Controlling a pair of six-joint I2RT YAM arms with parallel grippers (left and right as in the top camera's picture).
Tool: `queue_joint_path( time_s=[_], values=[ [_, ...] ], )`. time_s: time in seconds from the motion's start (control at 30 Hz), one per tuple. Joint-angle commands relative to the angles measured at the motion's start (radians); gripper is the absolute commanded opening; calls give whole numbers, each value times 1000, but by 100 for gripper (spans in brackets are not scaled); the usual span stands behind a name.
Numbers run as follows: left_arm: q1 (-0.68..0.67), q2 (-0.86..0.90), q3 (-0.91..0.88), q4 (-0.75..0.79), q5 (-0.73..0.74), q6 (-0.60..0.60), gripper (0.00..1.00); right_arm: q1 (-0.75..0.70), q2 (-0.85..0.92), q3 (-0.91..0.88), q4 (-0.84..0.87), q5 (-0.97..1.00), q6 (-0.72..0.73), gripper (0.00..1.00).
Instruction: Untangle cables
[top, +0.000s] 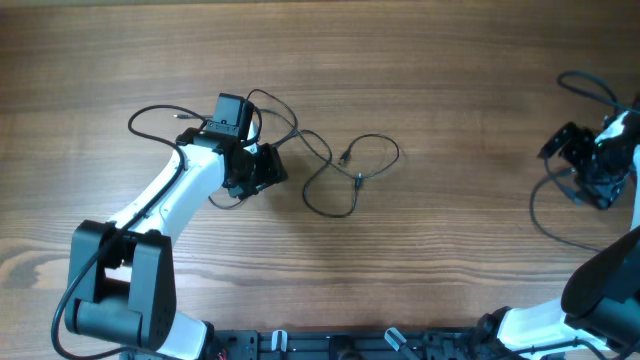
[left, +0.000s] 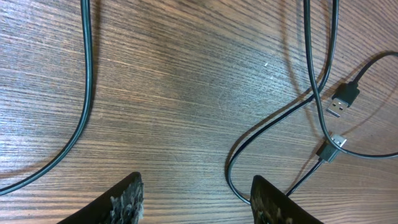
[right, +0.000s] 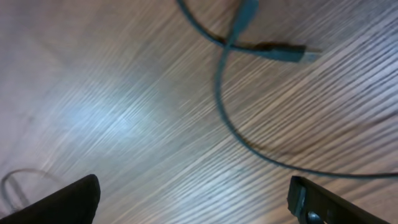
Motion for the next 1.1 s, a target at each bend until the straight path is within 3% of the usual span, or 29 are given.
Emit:
queue_joint_path(
  time_s=[0.0, 0.4, 0.73, 1.07],
  values=[
    [1, 9, 1, 0, -6, 16, 57, 2, 11, -85, 80, 50, 27, 91],
    [1, 9, 1, 0, -6, 16, 57, 3, 11, -341, 512, 63, 95, 65],
    [1, 9, 1, 0, -6, 15, 57, 3, 11, -391, 654, 124, 132, 63],
    [1, 9, 1, 0, -6, 15, 57, 3, 11, -392, 678, 125, 150, 62]
  ],
)
